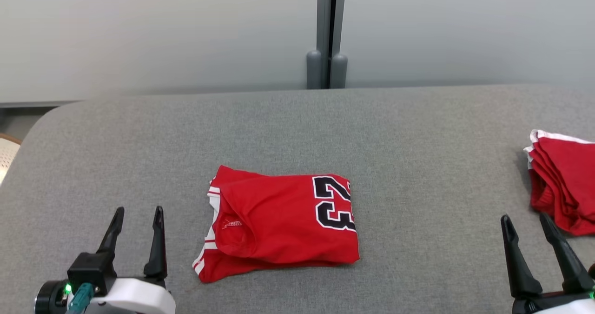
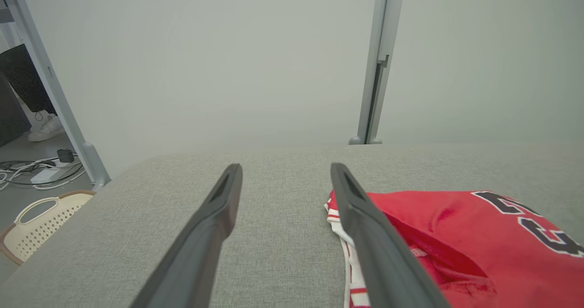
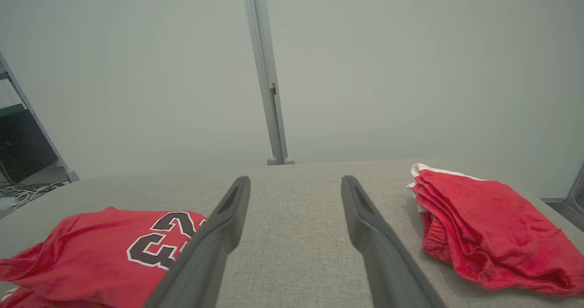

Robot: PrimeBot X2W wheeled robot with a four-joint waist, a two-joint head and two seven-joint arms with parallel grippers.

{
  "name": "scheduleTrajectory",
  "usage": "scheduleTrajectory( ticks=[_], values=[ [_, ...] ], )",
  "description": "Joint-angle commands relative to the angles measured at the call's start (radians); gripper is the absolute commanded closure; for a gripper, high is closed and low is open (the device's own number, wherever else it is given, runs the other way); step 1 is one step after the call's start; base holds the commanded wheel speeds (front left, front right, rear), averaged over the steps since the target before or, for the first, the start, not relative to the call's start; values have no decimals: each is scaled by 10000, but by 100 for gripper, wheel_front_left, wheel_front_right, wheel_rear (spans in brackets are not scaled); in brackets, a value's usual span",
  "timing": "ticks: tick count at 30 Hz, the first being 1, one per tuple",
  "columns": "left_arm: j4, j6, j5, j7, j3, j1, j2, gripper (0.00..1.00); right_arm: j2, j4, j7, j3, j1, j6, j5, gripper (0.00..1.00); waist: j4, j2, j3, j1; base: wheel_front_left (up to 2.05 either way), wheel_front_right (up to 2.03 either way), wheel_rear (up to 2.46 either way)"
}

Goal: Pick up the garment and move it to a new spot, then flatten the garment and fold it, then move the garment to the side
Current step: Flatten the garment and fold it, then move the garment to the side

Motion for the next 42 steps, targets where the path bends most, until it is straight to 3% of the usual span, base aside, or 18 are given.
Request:
scheduleTrajectory(
  ticks=[1,42],
  values=[
    [-58,23,-36,11,2,256,72,0,24,-179,98,-89,304,-1,-58,0,-10,0,-312,0,0,0,0],
    [-578,341,-207,345,-313,316,288,0,180,-683,654,-565,655,-1,-387,0,114,0,-471,0,0,0,0]
  ],
)
